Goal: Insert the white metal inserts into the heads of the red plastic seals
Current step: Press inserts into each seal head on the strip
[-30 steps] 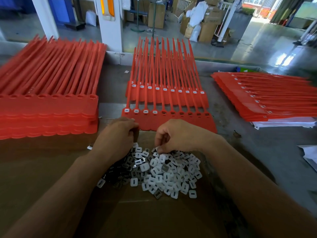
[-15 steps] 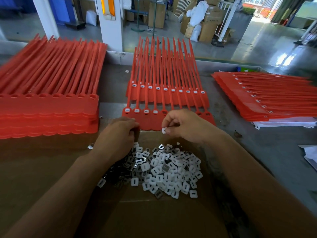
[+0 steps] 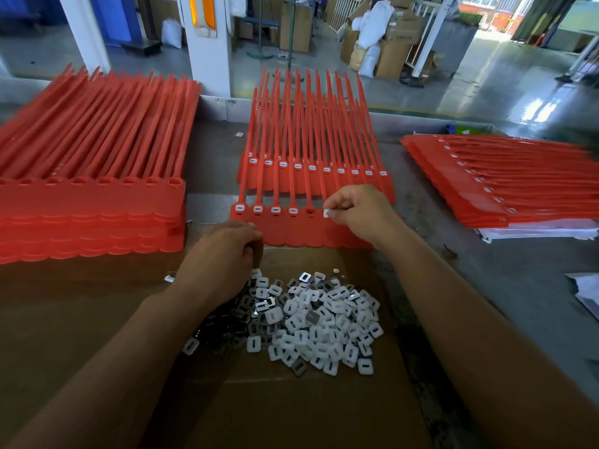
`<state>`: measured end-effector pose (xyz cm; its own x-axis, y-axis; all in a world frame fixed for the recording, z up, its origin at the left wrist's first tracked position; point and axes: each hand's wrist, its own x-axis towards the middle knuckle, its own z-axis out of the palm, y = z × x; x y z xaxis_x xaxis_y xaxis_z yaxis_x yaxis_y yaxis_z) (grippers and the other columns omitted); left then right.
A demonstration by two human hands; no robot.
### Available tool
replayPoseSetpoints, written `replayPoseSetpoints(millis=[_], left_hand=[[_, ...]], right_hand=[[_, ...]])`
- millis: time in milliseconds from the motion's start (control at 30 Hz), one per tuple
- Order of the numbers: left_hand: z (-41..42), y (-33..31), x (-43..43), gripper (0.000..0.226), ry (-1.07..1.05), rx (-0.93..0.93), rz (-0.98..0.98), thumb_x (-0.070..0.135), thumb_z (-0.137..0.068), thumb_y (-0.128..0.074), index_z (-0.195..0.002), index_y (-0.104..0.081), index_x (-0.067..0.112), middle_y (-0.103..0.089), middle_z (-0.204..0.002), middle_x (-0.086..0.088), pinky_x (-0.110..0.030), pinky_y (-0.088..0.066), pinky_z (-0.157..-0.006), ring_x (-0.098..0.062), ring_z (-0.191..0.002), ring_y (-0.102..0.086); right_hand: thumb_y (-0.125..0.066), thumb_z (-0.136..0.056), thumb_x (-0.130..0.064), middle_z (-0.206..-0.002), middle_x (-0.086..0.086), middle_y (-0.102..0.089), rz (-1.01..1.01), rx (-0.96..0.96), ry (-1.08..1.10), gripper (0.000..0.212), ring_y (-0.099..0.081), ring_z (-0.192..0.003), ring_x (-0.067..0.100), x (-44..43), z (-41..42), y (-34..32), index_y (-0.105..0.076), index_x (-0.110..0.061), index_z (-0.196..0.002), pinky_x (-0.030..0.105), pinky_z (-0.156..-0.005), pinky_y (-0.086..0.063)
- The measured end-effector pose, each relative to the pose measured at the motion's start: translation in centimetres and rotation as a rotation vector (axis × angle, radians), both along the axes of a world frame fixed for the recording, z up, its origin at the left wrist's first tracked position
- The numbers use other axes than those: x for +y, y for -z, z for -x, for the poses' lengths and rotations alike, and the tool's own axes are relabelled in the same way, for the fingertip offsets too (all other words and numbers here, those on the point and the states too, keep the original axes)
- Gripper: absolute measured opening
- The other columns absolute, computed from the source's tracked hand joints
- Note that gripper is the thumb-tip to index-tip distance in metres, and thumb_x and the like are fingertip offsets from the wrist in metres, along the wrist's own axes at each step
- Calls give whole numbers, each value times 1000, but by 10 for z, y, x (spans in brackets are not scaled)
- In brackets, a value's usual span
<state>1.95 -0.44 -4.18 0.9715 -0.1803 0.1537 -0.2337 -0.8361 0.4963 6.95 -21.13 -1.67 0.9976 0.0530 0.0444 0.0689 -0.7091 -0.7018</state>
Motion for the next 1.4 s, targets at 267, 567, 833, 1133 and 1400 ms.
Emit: replayPoseSetpoints(millis=[267,567,833,1133,1400], left_hand=[[1,0,0,37,6,-16,23,0,-87,-45,-119,-61,11,-52,-133,-3,-28,-30,-102,-18,-124,-43],[1,-1,0,37,15,-12,11,1,-88,-44,-120,-61,12,-51,-134,-3,-27,-30,-102,-18,-124,-42],[1,-2,-1,38,10,0,-3,2,-89,-44,-122,-59,13,-49,-135,-3,-29,-30,-104,-18,-125,-42],[2,-1,-1,37,13,-14,-11,3,-89,-44,-121,-59,13,-50,-134,-3,-27,-30,-102,-17,-124,-42],[2,-2,-2,38,8,-16,-10,2,-88,-44,-121,-59,13,-50,-135,-2,-26,-30,-102,-17,-125,-42]], right_hand=[[-64,-84,-10,-83,-6,-61,1,-17,24,6,-54,-77,4,20,-18,11,-68,-14,-84,17,-66,-39],[-63,-86,-12,-104,5,-68,-13,32,77,9,-56,-88,10,19,-23,15,-71,-11,-91,23,-76,-42],[-62,-87,-14,-107,4,-67,122,58,55,12,-54,-89,11,23,-26,10,-69,-11,-96,23,-76,-42],[-63,-84,-10,-110,10,-64,224,152,101,22,-58,-106,24,28,-38,0,-66,-3,-105,37,-94,-47],[-62,-86,-29,-131,4,-54,344,258,78,41,-49,-121,22,30,-52,-7,-59,-14,-124,30,-94,-40]])
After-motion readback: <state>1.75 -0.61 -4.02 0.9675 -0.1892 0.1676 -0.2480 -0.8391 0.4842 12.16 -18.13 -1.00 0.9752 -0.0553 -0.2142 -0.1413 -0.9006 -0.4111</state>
